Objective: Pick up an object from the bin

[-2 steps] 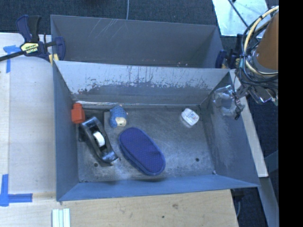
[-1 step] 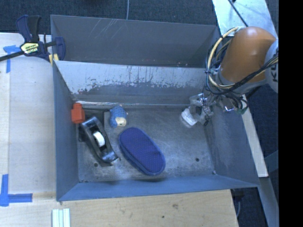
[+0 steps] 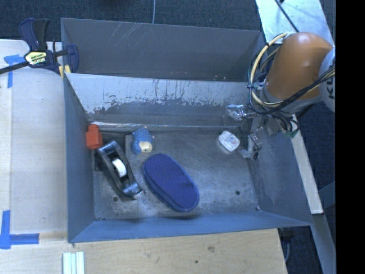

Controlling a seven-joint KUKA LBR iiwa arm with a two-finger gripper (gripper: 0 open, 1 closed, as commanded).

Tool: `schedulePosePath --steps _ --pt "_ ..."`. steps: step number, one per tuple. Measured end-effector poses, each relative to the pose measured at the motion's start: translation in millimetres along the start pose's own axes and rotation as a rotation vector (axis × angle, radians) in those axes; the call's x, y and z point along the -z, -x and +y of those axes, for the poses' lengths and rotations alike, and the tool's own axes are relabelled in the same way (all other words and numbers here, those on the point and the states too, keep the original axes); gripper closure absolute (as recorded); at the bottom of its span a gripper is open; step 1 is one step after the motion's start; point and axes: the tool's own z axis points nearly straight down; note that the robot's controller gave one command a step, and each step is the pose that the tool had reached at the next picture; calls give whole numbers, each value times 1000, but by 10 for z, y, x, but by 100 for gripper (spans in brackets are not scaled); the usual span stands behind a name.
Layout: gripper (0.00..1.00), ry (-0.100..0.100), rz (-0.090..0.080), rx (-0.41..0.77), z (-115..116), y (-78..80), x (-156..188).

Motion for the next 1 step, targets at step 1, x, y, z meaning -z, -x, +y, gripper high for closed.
schedulePosePath --steps 1 --pt "0 2 3 78 208 144 -521"
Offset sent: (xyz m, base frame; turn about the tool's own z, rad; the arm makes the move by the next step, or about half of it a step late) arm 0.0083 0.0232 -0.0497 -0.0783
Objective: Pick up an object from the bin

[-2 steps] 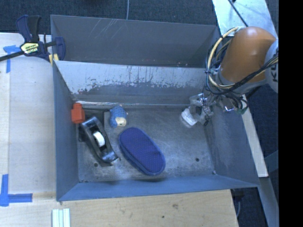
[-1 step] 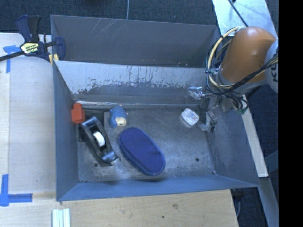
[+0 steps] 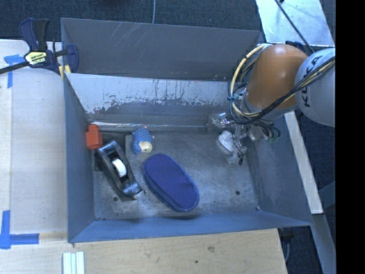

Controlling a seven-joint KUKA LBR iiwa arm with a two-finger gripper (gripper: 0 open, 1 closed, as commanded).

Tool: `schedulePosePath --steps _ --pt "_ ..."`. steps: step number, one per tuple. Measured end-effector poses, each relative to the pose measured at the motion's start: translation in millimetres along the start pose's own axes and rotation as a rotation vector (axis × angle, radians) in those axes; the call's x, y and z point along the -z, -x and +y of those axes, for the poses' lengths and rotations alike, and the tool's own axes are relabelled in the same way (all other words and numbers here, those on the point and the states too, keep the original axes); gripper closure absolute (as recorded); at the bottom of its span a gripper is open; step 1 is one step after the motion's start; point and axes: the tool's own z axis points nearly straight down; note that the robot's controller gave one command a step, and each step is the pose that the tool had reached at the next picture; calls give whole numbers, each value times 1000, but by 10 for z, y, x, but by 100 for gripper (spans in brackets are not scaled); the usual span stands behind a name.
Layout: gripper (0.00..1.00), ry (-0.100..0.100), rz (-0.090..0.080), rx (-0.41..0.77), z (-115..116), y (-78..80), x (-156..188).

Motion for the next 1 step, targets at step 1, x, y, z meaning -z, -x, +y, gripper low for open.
schedulePosePath --steps 1 --pt "0 -3 0 0 -323 -566 -56"
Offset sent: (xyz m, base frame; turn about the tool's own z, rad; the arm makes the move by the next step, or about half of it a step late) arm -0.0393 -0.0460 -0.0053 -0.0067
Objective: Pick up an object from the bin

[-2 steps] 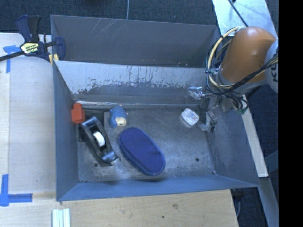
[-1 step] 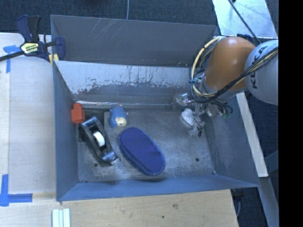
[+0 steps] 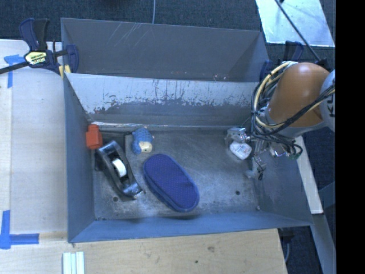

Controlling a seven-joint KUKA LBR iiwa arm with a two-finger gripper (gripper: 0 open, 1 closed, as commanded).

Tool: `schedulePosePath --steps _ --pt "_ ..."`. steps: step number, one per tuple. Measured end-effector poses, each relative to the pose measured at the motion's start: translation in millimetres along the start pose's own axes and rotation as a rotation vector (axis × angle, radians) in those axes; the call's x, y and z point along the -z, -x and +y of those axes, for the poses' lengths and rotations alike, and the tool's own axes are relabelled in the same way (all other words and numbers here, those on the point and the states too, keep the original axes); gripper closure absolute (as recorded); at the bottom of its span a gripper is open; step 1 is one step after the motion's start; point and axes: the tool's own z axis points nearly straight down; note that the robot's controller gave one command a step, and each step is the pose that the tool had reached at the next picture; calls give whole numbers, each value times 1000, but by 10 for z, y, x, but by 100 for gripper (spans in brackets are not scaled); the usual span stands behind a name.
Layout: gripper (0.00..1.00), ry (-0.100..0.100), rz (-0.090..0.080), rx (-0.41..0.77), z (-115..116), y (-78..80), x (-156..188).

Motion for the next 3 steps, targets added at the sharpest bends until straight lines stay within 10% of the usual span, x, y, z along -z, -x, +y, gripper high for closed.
schedulePosePath --steps 1,2,3 --pt "0 -2 -6 -131 -295 179 25" --pt "0 1 -2 14 -11 -108 5" --pt "100 0 -4 13 -17 -102 7"
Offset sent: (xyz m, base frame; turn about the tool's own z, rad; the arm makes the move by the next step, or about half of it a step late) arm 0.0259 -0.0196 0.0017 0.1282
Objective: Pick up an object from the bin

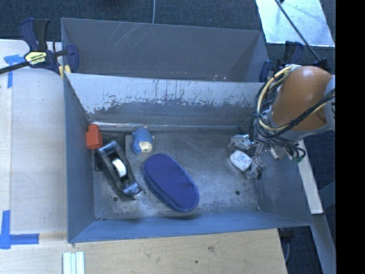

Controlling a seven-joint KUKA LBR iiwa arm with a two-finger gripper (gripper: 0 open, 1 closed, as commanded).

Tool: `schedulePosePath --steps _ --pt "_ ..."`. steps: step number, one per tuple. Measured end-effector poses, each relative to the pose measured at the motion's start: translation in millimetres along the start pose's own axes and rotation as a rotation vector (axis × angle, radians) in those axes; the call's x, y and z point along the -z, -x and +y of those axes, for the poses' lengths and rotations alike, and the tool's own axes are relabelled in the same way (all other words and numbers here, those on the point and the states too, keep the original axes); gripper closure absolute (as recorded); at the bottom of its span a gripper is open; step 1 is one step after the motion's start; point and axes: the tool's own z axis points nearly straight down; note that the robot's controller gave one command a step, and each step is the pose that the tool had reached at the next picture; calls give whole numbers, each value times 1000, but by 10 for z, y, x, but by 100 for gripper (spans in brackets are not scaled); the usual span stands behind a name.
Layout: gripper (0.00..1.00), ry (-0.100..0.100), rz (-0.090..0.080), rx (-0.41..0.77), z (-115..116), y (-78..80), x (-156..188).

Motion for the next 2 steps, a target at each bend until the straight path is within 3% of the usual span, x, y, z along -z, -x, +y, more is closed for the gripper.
schedulePosePath --steps 1,2 --pt "100 -1 -1 -52 160 -91 1153" --pt "100 4 5 168 6 -219 30"
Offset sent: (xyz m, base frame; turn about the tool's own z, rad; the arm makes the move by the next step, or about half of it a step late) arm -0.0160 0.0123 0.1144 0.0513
